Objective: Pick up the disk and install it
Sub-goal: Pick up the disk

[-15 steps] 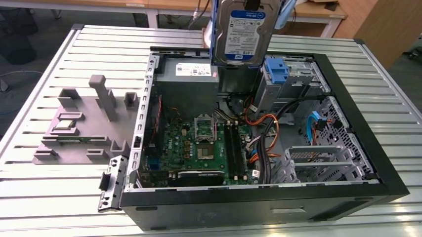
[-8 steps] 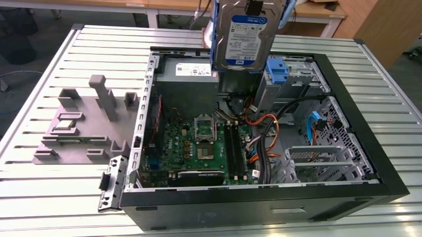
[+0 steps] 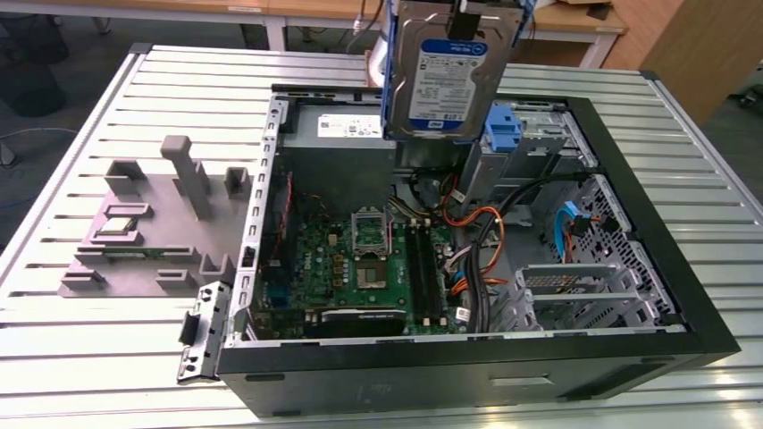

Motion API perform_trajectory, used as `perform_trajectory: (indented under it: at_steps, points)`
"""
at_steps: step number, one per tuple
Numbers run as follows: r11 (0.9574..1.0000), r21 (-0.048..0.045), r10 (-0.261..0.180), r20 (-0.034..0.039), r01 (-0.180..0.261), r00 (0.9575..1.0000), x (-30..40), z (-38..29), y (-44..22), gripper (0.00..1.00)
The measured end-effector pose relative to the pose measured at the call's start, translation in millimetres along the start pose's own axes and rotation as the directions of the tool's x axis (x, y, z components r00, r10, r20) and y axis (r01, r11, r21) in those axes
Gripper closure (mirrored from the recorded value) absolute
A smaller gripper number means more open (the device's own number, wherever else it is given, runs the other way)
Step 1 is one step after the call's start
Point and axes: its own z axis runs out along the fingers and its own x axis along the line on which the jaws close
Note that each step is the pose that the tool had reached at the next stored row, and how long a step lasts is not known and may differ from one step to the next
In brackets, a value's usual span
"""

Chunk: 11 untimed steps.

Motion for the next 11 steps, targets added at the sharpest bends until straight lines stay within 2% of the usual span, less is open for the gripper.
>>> perform_trajectory:
  at_steps: [11]
  points:
    - [1.0, 0.0, 0.0, 0.0006, 0.0, 1.0, 24.7, -0.3, -0.8, 0.65]
